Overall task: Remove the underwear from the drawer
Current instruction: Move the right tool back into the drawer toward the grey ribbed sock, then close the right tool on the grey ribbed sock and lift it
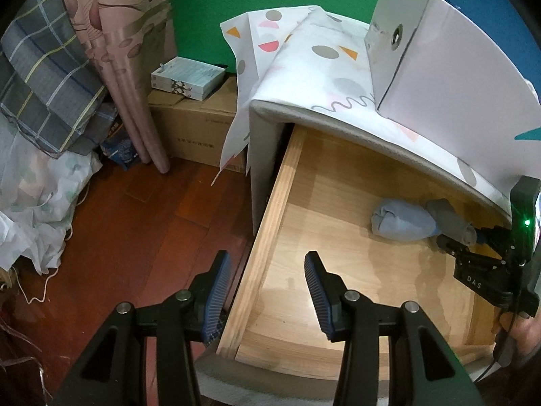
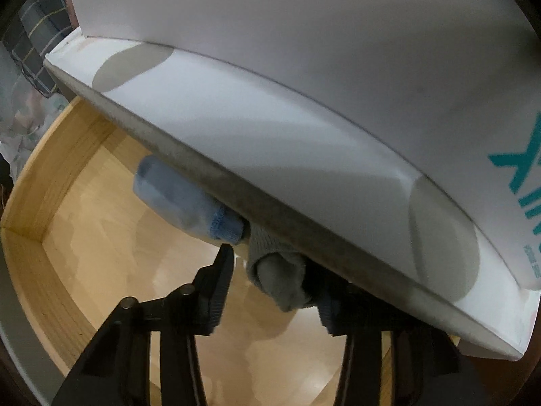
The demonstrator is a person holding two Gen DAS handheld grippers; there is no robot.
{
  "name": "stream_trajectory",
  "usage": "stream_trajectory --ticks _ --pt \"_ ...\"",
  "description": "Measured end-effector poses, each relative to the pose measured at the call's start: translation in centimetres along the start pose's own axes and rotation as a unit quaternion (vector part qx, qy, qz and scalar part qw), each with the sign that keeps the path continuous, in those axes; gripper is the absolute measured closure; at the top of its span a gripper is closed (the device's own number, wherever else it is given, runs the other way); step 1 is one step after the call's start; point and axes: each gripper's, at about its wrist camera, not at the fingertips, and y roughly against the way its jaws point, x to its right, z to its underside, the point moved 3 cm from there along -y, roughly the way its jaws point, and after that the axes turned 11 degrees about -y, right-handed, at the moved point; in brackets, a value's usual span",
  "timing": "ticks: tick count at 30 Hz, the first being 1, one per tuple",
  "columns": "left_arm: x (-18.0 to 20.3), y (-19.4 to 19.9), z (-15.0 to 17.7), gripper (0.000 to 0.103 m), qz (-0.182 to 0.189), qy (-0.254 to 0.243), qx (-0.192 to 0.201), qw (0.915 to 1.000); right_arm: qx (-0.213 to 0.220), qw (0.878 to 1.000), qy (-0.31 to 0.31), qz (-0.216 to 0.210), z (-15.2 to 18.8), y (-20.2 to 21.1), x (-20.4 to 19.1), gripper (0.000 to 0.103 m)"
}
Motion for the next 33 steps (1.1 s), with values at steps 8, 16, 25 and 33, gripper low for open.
stream_trajectory --ticks 8,16,25,33 --pt "0.1 -0.1 -0.1 0.057 -0.002 -0.005 0.001 1.0 -0.01 1.0 -0.003 0.009 0.1 0.0 0.2 0.085" --pt "0.2 -0.1 -0.2 0.057 0.0 -0.007 0.005 1.0 -0.048 0.998 -0.033 -0.015 1.4 1.0 2.0 0.086" --pt "0.4 0.0 -0.3 0.057 0.003 -0.007 0.007 0.9999 -0.105 0.993 -0.047 -0.024 3.5 1.8 3.6 0.081" --pt "0.5 0.0 -0.4 0.057 0.006 -0.006 0.006 0.9999 -0.099 0.994 -0.04 -0.008 4.1 1.1 2.4 0.065"
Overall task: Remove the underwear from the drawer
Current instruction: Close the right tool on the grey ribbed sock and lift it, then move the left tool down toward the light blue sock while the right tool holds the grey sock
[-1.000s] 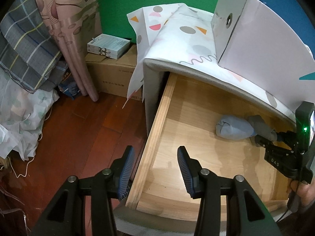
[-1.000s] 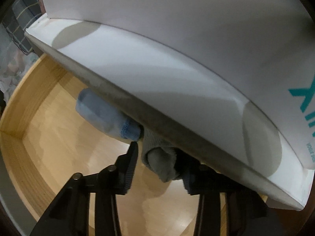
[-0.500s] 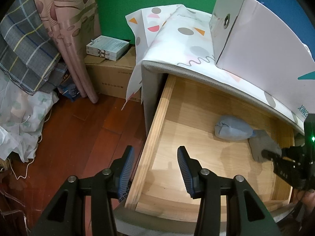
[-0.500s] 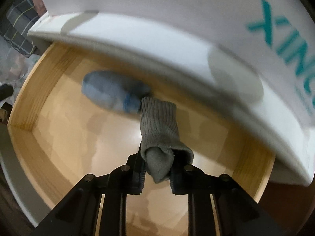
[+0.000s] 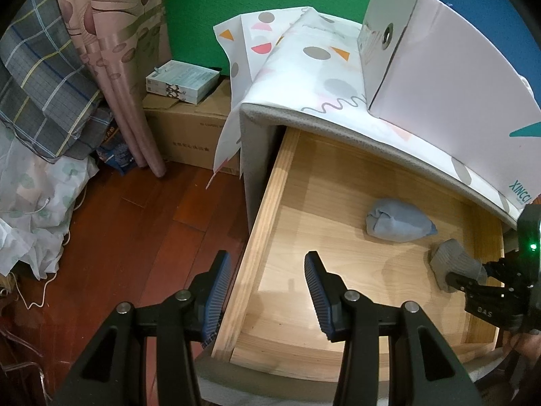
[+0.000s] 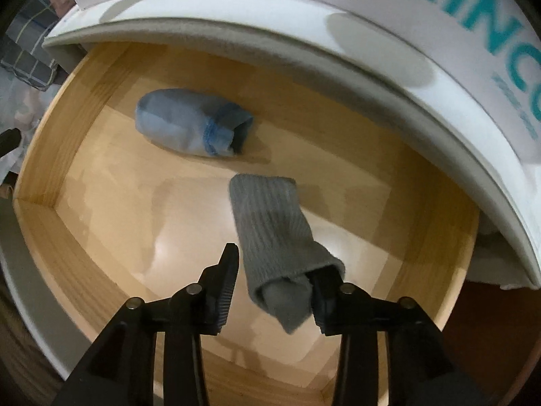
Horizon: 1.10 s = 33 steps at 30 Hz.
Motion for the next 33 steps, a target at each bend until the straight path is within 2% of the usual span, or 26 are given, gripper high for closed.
stream_trajectory --ticks 4,9,14,21,26,31,33 --pt "0.2 0.0 0.0 0.057 0.0 -0.004 -0.002 1.0 -0.003 1.0 0.01 0.012 -0.6 -0.8 0.1 0.056" --pt "0.3 -0.2 0.0 0.057 -0.001 -0.009 -0.004 0.9999 -0.01 1.0 0.012 0.015 -1.1 -1.3 1.0 0.056" --pt "0.4 -0.3 0.1 0.057 -0.002 -0.014 -0.006 0.9999 -0.031 0.999 0.0 0.008 -0.9 -2.5 0.9 0.066" --pt "0.8 -0.4 0.1 0.057 -0.003 -0.022 -0.008 0.9997 -0.056 0.997 -0.042 0.016 0.1 -2.3 2.2 0.071" --pt "1.0 -0.5 0.1 0.057 -0.004 -0.031 -0.01 0.9995 -0.098 0.992 -0.073 0.026 1.1 -2.4 3.3 0.071" --pt "1.4 -0.7 0.0 0.057 -0.002 -0.041 -0.012 0.9991 -0.143 0.983 -0.111 0.015 2.7 -2.5 4.1 0.07" --pt "1.5 -0.6 0.1 0.057 -0.003 -0.043 -0.012 0.999 -0.168 0.976 -0.137 0.003 3.6 -3.2 4.9 0.07"
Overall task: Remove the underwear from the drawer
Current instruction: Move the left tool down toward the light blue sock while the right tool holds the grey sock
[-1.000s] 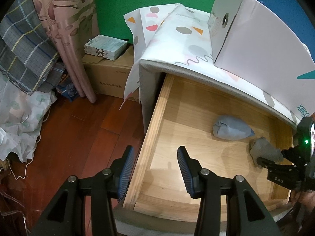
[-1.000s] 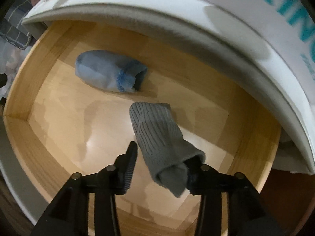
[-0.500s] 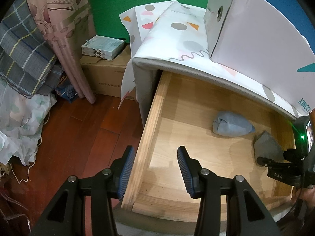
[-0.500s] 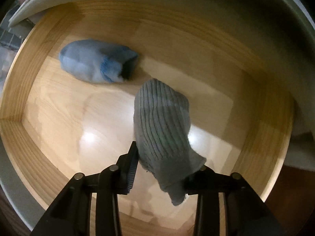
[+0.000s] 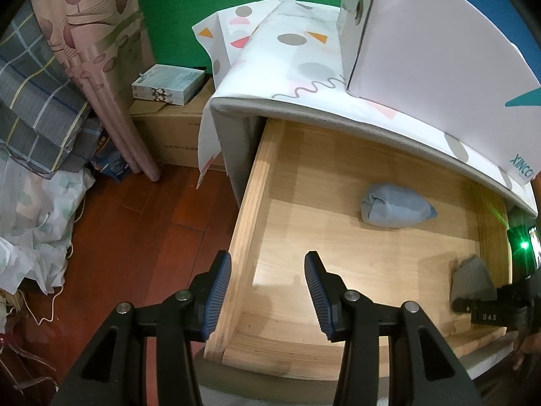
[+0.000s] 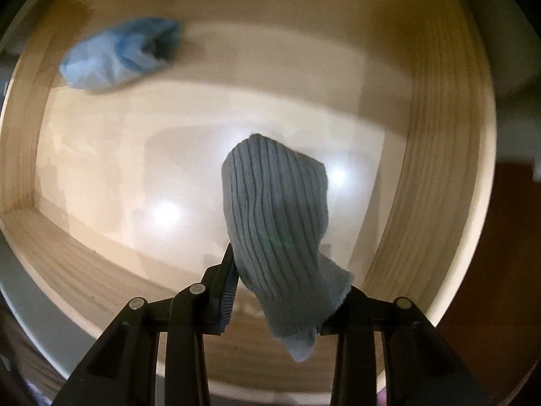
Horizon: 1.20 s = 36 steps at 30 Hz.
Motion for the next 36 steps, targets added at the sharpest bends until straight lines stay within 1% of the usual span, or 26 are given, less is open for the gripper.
stream_trajectory --ticks 2,7,9,12,16,18,21,26,27,30,33,36 --pt "0.0 0.1 0.0 0.057 -0.001 -0.002 0.002 1.0 -0.008 1.0 -0.004 0.003 0.3 -0.2 0.5 0.07" --pt "0.1 0.0 0.0 0.057 0.0 -0.004 0.0 1.0 -0.006 1.0 -0.023 0.008 1.3 -0.3 0.9 0.071" --pt "0.2 0.0 0.0 0.057 -0.001 -0.007 0.0 1.0 -0.004 1.0 -0.023 0.009 1.8 -0.5 0.7 0.071" --pt "0.5 -0.1 0.0 0.057 -0.001 -0.014 -0.002 0.9999 -0.005 0.999 -0.029 0.012 1.0 -1.0 -0.8 0.071" --pt "1.4 -0.3 0.1 0.057 0.016 -0.037 -0.008 0.9992 -0.004 0.999 -0.035 0.004 0.3 -0.4 0.4 0.071" --pt "1.9 -0.6 0.1 0.057 0.029 -0.048 -0.013 0.9983 -0.001 0.999 -0.043 0.002 0.9 -1.0 1.3 0.071" --pt "2.5 -1.0 0.1 0.057 0.046 -0.064 -0.022 0.9967 0.003 0.999 -0.05 0.0 1.3 -1.3 1.6 0.071" --pt "3.3 -1.4 0.1 0.057 0.058 -0.085 -0.03 0.9942 0.006 0.998 -0.06 -0.004 2.4 -0.9 1.6 0.073" --pt "3.4 -1.4 0.0 0.057 0.061 -0.087 -0.03 0.9939 0.007 0.998 -0.061 -0.004 3.0 -2.4 1.7 0.073" --pt "3.8 -1.6 -0.1 0.057 0.07 -0.097 -0.035 0.9922 0.011 0.998 -0.064 -0.005 3.5 -2.6 2.3 0.072" --pt "4.6 -1.9 -0.4 0.057 0.072 -0.119 -0.039 0.9896 0.013 0.998 -0.065 -0.005 3.8 -2.9 2.3 0.072" --pt "5.7 -1.8 -1.1 0.057 0.07 -0.151 -0.03 0.9855 0.015 0.998 -0.066 -0.006 3.8 -3.0 2.1 0.072"
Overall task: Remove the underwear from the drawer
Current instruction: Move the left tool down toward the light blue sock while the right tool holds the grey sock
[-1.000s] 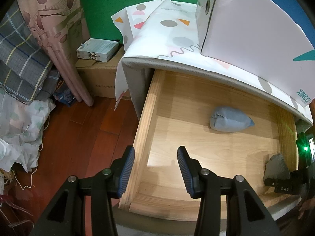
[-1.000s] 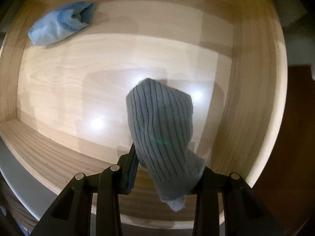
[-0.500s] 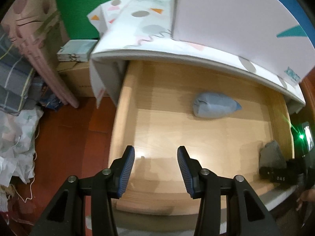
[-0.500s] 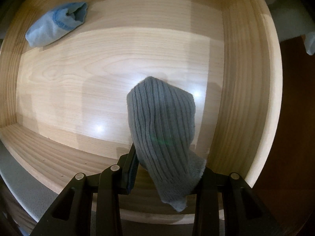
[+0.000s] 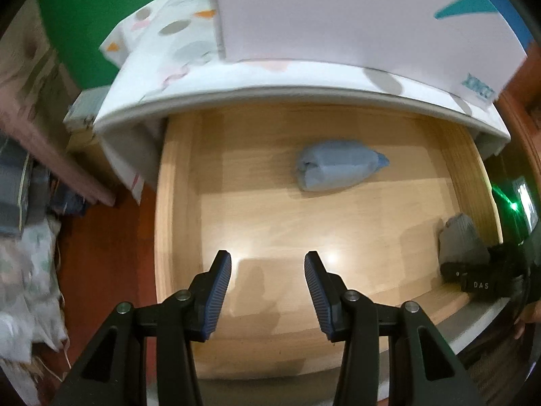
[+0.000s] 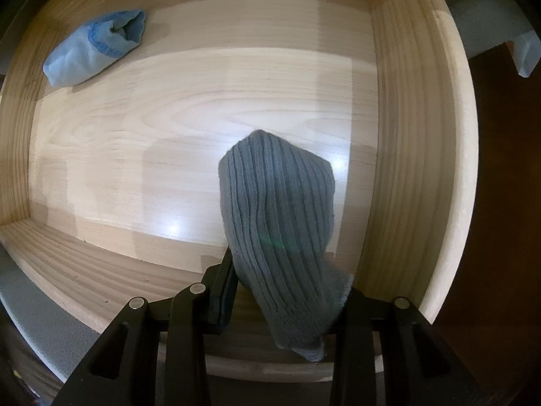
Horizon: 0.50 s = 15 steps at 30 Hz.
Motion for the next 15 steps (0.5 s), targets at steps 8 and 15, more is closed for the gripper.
stream_trajectory --ticks 8,15 --pt "1.7 -1.2 -2.1 0.057 -0.01 -0.101 0.006 0.9949 0.004 1.0 -0.003 -0.007 0.1 0.1 0.1 0.071" --pt "4.0 -2.9 -4.7 0.057 0.014 -0.185 -0.004 0.9826 0.006 1.0 -0.007 -0.017 0.2 0.2 0.6 0.071"
